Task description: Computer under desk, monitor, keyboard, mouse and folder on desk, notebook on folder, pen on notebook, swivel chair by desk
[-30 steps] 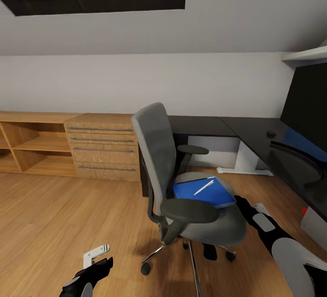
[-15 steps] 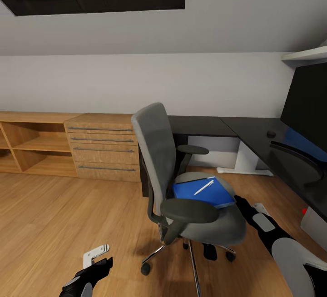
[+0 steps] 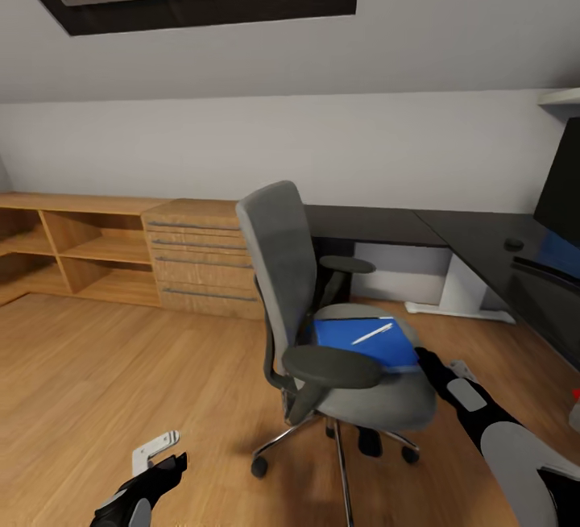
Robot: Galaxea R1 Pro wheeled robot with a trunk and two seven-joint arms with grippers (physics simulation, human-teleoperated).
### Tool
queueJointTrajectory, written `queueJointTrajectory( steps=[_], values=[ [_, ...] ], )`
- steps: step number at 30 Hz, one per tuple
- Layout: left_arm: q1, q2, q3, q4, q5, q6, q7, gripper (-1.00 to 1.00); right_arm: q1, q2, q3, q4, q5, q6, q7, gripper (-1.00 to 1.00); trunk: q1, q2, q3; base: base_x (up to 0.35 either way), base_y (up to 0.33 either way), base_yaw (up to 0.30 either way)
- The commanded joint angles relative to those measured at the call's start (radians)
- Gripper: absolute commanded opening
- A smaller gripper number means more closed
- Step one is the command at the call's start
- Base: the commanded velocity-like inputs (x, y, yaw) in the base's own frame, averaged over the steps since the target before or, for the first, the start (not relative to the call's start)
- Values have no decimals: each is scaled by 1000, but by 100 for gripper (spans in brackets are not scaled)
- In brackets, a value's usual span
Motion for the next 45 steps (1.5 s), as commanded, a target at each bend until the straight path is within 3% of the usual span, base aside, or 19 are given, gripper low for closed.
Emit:
queueJointTrajectory(
  steps=[1, 26, 45],
  values=[
    [-1, -1, 1, -1, 10, 4, 6, 100, 0, 0, -4, -1, -10, 5, 4, 100, 0, 0, -1, 0, 0, 278],
    [-1, -1, 3, 0, 8, 4, 6, 100, 0, -1, -3, -7, -9, 4, 6, 100, 0, 0, -1, 0, 0, 277],
    [-1, -1, 1, 1, 7, 3, 5, 100, 0, -12, -2, -8, -7, 0, 5, 100, 0, 0, -1, 14, -70, 20]
  ],
)
